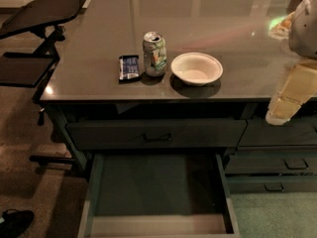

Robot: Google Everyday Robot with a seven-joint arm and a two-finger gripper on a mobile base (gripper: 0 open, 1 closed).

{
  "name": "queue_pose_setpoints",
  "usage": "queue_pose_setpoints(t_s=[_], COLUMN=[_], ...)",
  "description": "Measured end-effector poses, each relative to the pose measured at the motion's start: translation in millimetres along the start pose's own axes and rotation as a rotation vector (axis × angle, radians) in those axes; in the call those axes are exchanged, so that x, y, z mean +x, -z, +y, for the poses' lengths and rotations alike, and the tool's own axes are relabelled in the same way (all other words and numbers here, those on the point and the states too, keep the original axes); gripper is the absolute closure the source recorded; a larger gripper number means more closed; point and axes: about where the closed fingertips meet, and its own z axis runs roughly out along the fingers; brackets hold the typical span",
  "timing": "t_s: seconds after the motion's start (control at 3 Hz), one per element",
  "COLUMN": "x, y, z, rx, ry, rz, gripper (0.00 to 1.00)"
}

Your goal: Place 7up can into middle drawer

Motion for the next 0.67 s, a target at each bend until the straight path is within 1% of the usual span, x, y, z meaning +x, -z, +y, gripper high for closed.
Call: queue_pose_setpoints(t_s=[0.33, 0.67], x=[0.0, -2.9], y=[0.0, 2.0], z=[0.0, -1.6], rx=[0.0, -0.016], ry=[0.0, -0.014], rz=[0.0, -0.07], gripper=[0.0, 0.0])
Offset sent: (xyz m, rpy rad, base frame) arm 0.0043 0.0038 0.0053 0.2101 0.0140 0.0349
